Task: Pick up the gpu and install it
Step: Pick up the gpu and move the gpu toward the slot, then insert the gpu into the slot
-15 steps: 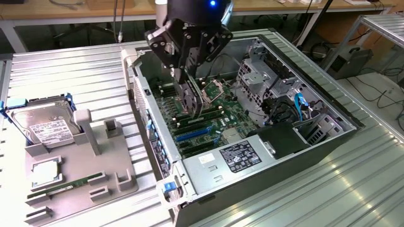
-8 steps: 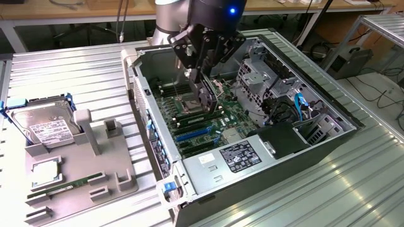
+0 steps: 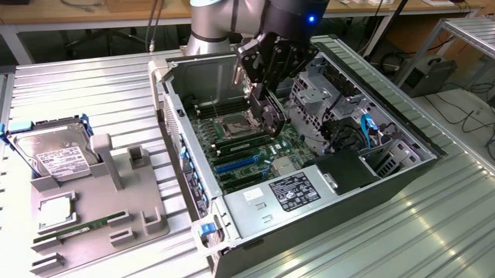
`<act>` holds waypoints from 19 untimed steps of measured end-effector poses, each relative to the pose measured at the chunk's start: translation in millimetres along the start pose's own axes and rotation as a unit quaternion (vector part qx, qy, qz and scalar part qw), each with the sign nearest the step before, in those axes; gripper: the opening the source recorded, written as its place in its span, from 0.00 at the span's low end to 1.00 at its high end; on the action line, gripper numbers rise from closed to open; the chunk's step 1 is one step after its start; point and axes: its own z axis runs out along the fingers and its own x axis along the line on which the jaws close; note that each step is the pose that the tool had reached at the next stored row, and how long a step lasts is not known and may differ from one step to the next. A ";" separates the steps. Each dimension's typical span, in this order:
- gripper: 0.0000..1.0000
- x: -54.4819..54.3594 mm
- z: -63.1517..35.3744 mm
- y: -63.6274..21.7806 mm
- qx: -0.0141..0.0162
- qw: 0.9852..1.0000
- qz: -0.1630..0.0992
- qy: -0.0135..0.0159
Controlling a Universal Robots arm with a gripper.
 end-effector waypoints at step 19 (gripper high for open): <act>0.26 -0.2 -0.1 0.0 0.000 1.000 0.000 0.001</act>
